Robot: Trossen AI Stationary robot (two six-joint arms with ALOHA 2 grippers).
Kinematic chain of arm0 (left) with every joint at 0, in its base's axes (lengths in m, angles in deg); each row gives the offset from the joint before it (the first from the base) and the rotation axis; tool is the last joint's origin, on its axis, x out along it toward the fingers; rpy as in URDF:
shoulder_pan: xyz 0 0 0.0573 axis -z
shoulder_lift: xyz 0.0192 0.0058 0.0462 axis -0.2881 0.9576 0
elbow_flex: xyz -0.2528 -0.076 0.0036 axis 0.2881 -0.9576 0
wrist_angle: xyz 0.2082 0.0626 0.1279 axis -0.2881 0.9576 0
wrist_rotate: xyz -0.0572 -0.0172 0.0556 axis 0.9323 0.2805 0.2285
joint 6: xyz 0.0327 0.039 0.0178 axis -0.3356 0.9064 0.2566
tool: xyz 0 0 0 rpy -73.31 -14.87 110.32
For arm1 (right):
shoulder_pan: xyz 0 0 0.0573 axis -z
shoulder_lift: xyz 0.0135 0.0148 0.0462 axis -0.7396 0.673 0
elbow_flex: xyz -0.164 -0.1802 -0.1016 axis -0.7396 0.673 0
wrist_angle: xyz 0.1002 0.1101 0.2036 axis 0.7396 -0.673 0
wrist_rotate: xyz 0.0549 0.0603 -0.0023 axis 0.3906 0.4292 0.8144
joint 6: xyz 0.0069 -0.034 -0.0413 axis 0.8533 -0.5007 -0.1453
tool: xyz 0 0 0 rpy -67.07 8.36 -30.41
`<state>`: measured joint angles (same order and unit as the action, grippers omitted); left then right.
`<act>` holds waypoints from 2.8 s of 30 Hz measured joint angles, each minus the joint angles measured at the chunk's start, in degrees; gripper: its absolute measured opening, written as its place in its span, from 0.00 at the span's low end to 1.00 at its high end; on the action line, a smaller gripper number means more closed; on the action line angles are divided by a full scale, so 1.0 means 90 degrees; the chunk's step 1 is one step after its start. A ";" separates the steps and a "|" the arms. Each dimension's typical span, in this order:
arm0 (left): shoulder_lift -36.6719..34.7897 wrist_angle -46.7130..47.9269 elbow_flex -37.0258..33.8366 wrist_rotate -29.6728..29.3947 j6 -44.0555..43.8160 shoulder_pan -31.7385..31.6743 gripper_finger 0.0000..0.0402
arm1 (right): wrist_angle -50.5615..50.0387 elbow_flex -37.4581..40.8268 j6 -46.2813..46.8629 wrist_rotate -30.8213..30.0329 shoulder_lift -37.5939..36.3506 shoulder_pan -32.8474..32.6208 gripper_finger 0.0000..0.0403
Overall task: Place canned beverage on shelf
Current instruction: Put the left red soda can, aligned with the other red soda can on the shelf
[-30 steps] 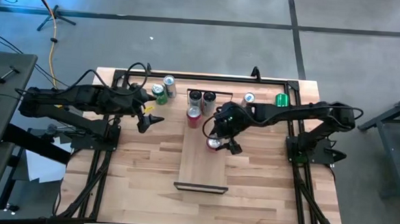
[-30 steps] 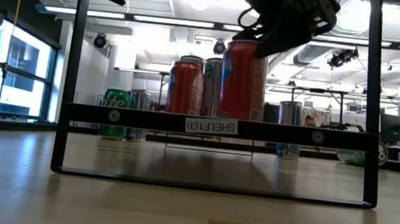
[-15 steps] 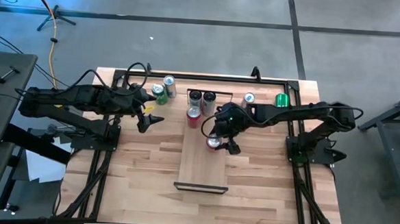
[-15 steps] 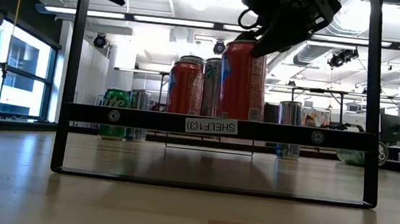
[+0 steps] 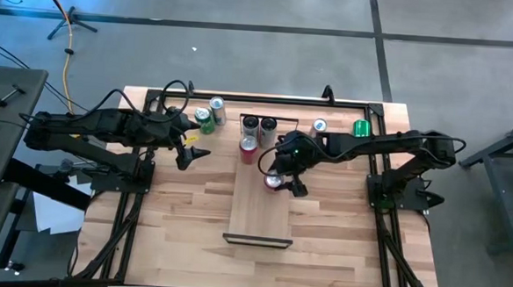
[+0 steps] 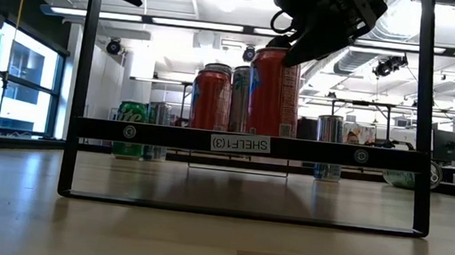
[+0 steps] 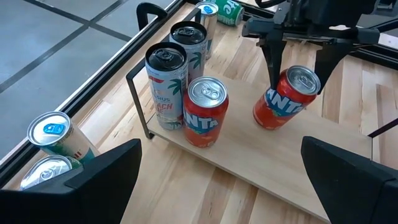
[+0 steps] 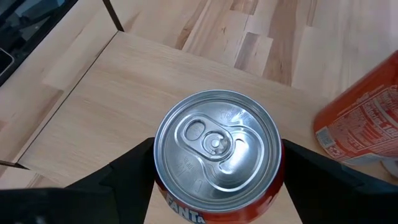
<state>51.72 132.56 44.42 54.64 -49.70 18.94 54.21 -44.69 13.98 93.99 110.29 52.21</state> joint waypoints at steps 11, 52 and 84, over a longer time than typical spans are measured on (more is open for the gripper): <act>0.0000 0.0000 0.0000 0.0000 0.0000 0.0000 0.99 | 0.0024 0.0002 -0.0104 -0.0007 0.0002 -0.0005 0.72; -0.0001 -0.0002 0.0000 -0.0007 -0.0007 -0.0002 0.99 | -0.1709 -0.1246 0.0086 -0.0178 0.0005 0.0399 0.98; 0.0000 -0.0005 -0.0002 -0.0006 0.0913 -0.0002 0.99 | -0.1354 -0.2569 0.6196 -0.0416 0.0015 0.0454 0.98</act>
<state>51.72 132.51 44.40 54.59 -41.48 18.92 42.02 -67.81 69.75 90.25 110.42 56.30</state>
